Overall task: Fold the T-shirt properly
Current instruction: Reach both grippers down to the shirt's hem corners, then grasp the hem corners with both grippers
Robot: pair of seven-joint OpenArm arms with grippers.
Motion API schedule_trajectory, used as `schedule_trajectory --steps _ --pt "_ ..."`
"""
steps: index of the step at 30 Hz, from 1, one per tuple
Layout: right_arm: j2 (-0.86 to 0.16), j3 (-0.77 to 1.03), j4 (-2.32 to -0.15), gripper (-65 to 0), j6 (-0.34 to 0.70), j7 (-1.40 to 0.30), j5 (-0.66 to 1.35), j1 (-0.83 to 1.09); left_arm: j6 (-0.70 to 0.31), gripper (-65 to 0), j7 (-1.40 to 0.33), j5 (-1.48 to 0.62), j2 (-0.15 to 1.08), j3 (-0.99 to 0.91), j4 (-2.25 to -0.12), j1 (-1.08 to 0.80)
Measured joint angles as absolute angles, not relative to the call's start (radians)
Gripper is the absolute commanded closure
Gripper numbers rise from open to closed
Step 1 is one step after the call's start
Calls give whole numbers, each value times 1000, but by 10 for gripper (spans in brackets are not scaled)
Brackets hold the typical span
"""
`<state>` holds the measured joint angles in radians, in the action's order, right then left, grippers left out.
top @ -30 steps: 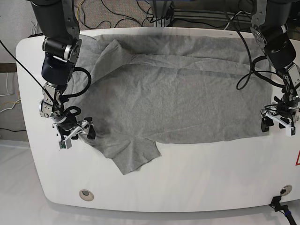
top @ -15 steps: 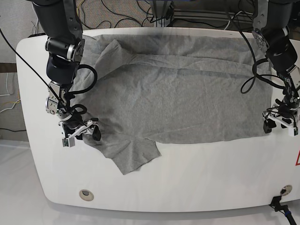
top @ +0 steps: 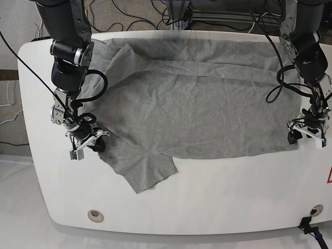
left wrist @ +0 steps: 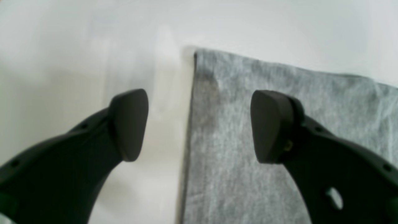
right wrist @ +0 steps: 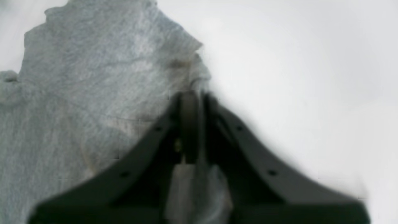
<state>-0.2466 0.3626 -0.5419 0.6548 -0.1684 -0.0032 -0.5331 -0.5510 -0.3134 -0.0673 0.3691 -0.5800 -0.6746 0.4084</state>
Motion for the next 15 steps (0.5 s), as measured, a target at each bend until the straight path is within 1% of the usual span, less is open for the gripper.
schedule_trajectory --steps 5,8,15 --pt "-247 363 -542 0 655 -168 -3 -532 -550 -487 -313 -67 369 -580 -670 415" --pt "-247 363 -542 0 655 -168 -3 -532 -516 -487 -313 -67 369 -581 -670 415" --pt "-247 363 -542 0 655 -157 5 -519 -513 -485 -290 -75 369 -582 -625 421"
